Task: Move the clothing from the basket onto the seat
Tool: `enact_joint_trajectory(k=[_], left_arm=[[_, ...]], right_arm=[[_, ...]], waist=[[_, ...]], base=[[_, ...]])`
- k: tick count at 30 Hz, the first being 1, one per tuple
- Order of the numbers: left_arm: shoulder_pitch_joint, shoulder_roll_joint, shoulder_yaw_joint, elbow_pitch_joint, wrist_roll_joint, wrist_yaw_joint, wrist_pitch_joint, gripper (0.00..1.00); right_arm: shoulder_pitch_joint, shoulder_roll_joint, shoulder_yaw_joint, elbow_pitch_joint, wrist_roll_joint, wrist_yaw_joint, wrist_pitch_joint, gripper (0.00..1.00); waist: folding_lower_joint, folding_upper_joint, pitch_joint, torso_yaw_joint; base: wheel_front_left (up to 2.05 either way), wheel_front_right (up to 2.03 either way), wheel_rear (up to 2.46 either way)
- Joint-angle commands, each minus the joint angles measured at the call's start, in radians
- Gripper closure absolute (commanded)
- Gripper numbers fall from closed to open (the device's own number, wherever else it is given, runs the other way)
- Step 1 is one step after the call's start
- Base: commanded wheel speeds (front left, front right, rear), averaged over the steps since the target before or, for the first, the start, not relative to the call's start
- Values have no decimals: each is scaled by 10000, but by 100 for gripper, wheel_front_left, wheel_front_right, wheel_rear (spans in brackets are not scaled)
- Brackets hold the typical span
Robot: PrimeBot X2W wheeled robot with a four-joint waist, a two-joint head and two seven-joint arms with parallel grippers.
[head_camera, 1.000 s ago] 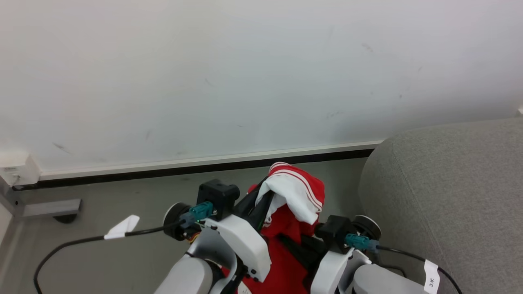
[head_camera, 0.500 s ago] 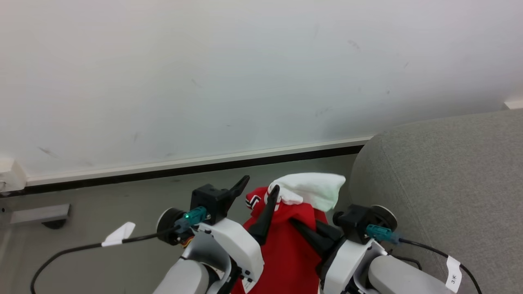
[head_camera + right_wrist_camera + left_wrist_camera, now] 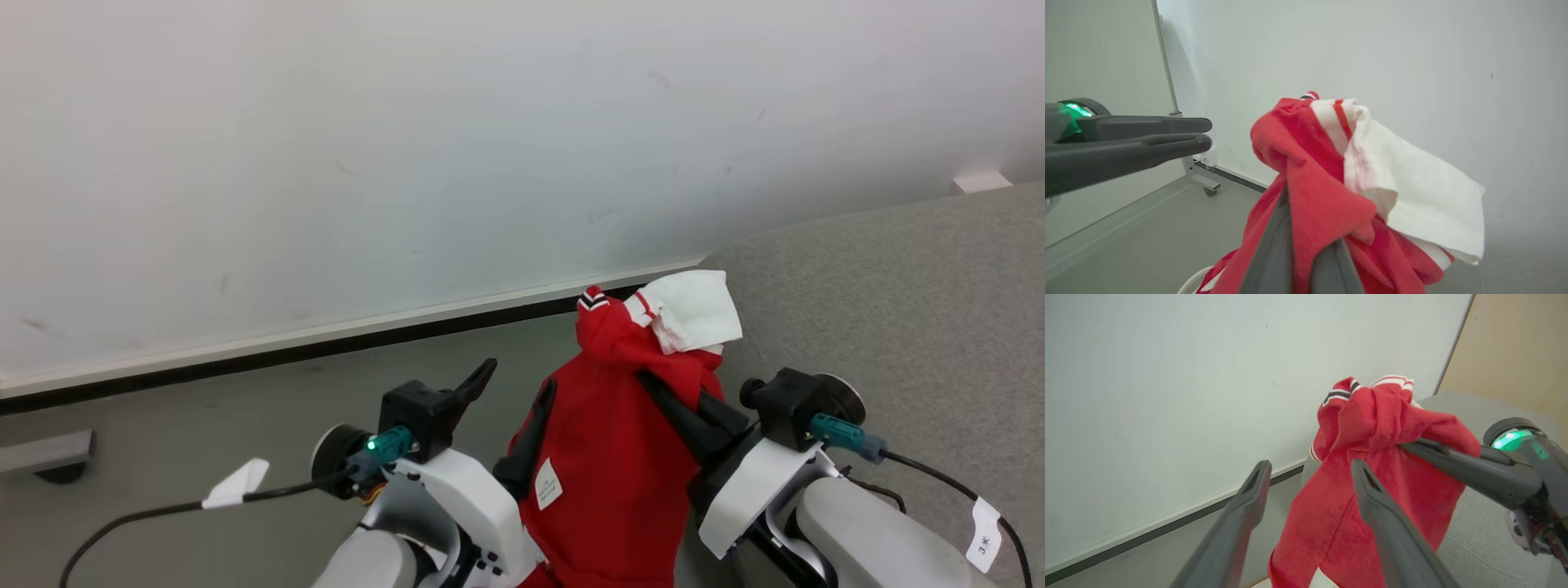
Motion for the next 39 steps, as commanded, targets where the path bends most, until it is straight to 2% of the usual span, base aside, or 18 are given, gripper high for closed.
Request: enact_joint_trajectory(k=[1,25,32,39], left_arm=[[123,66,-20,10,52,12,-37,0],[279,-184,-718,-304,-163,-28,-51,0],[269,-194,-890,-411,-127,15,-19,0],[-52,-114,-981,-590,-39,-23,93,0]], right_arm=[[134,-106,-116,-58,-110,-21,-4,100],[567,-1304,-1537,-686,-604,-21,-4,100],[688,-1497,-1692,-873,-648,-21,-4,100],[575,-1527,-2055,-1023,-585,-22,-4,100]], waist=[[0,0,25,-140],[0,0,268,-2335],[0,0,362,-2649],[0,0,922,-2637]], base=[[0,0,0],[0,0,0],[0,0,0],[0,0,0]])
